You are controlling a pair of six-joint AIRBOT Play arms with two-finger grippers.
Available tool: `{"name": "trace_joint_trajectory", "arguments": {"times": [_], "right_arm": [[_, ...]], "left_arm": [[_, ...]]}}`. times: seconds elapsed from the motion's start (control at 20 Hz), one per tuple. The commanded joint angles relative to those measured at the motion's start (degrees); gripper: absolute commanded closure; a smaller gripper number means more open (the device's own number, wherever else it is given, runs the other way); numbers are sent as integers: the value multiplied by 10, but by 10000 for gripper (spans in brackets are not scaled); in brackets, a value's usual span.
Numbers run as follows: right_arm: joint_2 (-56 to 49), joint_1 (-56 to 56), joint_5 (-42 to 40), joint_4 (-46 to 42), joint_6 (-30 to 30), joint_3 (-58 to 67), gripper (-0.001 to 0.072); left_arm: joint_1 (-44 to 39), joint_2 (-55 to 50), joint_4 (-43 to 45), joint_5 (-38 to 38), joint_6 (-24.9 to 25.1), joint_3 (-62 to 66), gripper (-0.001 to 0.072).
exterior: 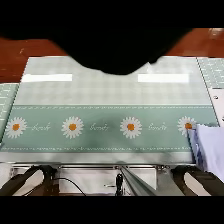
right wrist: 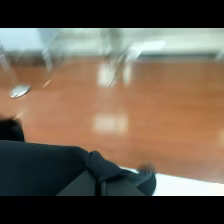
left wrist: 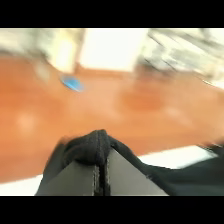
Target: Fold the shirts.
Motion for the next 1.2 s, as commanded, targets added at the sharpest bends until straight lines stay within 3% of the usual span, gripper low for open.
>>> {"name": "trace_joint_trajectory", "arguments": {"times": [0.0,0.15,0.35,0.55,0.75,0.95,1.15], "right_arm": [[117,0,59,-97,14,-15,695],[166,0,121,-117,25,-15,695],[207,0,153,-117,39,-15,695],[212,0,182,-117,42,-30,695],[212,0,161,-102,42,-148,695],[161,0,42,-65,27,-312,695],[-2,0,-35,-67,7,-345,695]], "left_arm": [[21,104,148,-25,-28,29,680],[21,178,235,-80,-47,29,680],[21,254,297,-97,-69,29,680],[20,292,296,-99,-75,-31,680],[20,289,241,-90,-78,-229,680],[19,235,58,51,-10,-485,680],[-54,94,41,174,20,-569,680]]}}
